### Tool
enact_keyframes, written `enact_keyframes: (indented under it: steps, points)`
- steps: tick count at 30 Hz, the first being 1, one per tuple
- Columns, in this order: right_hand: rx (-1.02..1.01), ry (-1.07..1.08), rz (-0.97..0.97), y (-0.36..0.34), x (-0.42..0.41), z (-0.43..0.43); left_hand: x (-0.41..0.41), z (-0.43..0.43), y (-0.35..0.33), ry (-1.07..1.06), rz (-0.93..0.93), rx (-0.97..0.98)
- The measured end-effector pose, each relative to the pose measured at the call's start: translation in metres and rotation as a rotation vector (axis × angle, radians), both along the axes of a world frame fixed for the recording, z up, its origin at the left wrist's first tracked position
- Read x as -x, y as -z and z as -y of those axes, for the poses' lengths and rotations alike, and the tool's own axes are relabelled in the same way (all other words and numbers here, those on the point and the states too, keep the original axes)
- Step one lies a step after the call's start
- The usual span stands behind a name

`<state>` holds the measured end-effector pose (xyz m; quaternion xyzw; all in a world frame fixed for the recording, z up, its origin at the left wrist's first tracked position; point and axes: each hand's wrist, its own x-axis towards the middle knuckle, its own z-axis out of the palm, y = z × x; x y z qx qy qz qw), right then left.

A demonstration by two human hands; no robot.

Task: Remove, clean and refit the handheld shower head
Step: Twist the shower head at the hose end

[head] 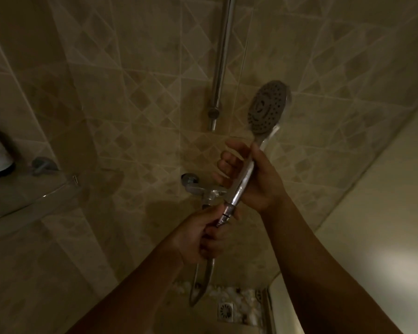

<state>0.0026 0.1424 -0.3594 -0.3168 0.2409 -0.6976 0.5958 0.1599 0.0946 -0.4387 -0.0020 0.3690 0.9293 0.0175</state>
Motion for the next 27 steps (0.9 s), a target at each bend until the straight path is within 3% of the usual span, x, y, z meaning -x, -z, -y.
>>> enact_keyframes:
  steps: [4,7,9,11,14,16,18,21,24,27]
  points:
    - [0.172,-0.171,0.075,-0.002,-0.005,0.004,0.004,-0.004,0.000,0.114,-0.113,-0.034]
    - [-0.011,-0.010,0.011,0.002,-0.002,0.010,0.006,-0.006,0.004,-0.099,0.015,0.028]
    - [-0.283,0.238,-0.082,0.008,-0.001,0.017,0.008,-0.008,0.008,-0.322,0.143,0.195]
    - [-0.530,0.562,-0.126,0.019,-0.004,0.026,0.012,-0.013,0.012,-0.536,0.263,0.494]
    - [-0.649,0.773,-0.136,0.031,-0.011,0.029,0.013,-0.019,0.015,-0.703,0.309,0.821]
    - [-0.602,0.652,-0.063,0.024,-0.014,0.026,0.009,-0.016,0.014,-0.660,0.281,0.711]
    - [-0.475,0.416,0.043,0.008,-0.014,0.020,0.004,-0.007,0.010,-0.543,0.226,0.420]
    - [-0.203,0.141,0.011,-0.009,-0.016,0.014,-0.002,0.002,0.001,-0.281,0.049,0.121]
    - [0.045,-0.053,0.023,-0.016,-0.020,0.010,-0.004,0.002,-0.009,-0.006,-0.103,0.017]
    - [0.183,-0.164,0.077,-0.017,-0.019,0.010,-0.003,-0.001,-0.013,0.075,-0.137,0.017]
